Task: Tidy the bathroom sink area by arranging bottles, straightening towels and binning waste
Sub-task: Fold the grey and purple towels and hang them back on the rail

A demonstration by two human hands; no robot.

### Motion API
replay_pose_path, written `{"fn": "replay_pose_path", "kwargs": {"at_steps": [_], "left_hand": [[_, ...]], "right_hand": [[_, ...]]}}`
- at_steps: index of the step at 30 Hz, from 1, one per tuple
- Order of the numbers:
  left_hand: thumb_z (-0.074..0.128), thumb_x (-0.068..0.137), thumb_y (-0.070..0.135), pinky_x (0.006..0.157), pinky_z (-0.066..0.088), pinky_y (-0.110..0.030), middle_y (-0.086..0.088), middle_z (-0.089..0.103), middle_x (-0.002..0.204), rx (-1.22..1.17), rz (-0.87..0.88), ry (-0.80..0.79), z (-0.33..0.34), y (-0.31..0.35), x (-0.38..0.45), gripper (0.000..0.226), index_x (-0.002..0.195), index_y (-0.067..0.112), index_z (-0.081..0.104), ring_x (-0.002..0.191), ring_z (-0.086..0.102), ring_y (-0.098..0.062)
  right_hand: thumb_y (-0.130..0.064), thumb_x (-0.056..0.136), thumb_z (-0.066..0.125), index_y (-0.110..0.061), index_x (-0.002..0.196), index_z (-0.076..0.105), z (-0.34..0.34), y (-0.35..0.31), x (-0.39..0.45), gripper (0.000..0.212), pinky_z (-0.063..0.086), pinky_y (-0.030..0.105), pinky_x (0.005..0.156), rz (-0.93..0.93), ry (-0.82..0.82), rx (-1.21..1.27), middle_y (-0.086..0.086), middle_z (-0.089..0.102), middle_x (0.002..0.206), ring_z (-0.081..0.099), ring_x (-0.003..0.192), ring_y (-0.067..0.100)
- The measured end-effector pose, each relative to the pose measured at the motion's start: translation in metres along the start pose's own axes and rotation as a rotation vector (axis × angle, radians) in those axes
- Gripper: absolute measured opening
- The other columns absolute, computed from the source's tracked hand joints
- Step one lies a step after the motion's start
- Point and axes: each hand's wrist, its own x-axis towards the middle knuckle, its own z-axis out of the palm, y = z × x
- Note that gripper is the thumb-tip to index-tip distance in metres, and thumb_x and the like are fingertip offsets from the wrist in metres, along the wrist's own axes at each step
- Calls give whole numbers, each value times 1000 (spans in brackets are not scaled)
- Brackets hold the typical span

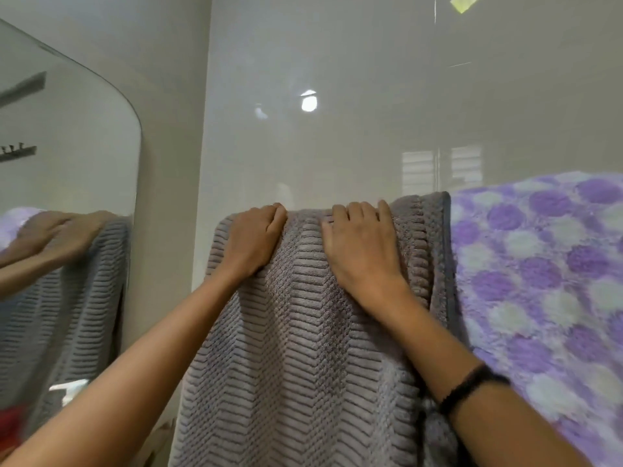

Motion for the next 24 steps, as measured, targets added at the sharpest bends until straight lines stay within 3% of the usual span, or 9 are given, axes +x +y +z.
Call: {"fn": "replay_pose_path", "kwargs": {"at_steps": [2, 6, 9, 12, 15, 17, 20, 22, 24], "left_hand": [[29, 95, 34, 87, 43, -40, -10, 67, 101, -37, 43, 29, -2, -5, -16, 42, 106, 10, 62, 93, 57, -23], [39, 91, 36, 111, 27, -37, -4, 43, 143, -223, -86, 44, -4, -17, -60, 47, 136, 24, 40, 131, 37, -18], [54, 90, 34, 113, 24, -38, -8, 35, 145, -278, -233, 101, -8, -23, -78, 54, 139, 24, 34, 134, 32, -22], [65, 78, 47, 113, 27, -48, -12, 34, 145, -497, -569, 70, -12, -32, -79, 82, 143, 20, 23, 132, 35, -27], [64, 77, 49, 107, 37, -45, -12, 46, 138, -746, -739, -47, -15, -38, -87, 82, 141, 15, 27, 119, 50, -24], [64, 77, 48, 90, 48, -34, -6, 57, 120, -735, -741, -46, -17, -39, -90, 67, 128, 11, 42, 96, 57, -12], [65, 77, 46, 61, 45, -16, 3, 64, 97, -727, -733, -20, -22, -36, -89, 57, 120, 9, 55, 79, 59, -3], [66, 77, 46, 54, 49, -12, 2, 70, 94, -775, -745, -41, -28, -34, -87, 50, 111, 10, 63, 73, 66, -5], [65, 78, 46, 59, 53, -16, -4, 72, 98, -881, -758, -53, -33, -32, -86, 44, 105, 12, 67, 76, 71, -11]], "right_hand": [[-23, 96, 36, -6, 137, 37, 3, -1, -32, 44, 7, 44, 117, 31, 57, 31, 18, 40, 144, 30, 137, 31], [-5, 77, 59, -6, 127, 54, 12, 3, -97, 50, 28, 48, 111, 175, 360, 134, 21, 48, 136, 43, 129, 37], [-3, 76, 66, -2, 127, 50, 18, 9, -127, 53, 39, 44, 105, 302, 422, 262, 24, 45, 135, 46, 123, 38], [-9, 76, 69, 1, 131, 40, 13, 13, -138, 63, 31, 36, 110, 348, 421, 329, 27, 40, 136, 41, 122, 35], [-15, 76, 73, 6, 136, 33, 1, 14, -136, 75, 38, 34, 106, 408, 360, 392, 27, 36, 138, 45, 122, 35], [-19, 73, 76, 7, 137, 31, -11, 12, -132, 83, 53, 36, 85, 465, 296, 431, 26, 37, 136, 58, 107, 34], [-37, 74, 73, 9, 139, 26, -27, 11, -127, 92, 57, 32, 62, 513, 106, 278, 25, 42, 133, 66, 92, 33], [-49, 80, 61, 8, 142, 15, -31, 13, -126, 96, 56, 31, 61, 516, -5, 143, 23, 41, 136, 67, 90, 30], [-53, 83, 54, 6, 140, 18, -30, 19, -122, 89, 53, 34, 68, 553, -66, 139, 22, 49, 132, 65, 94, 32]]}}
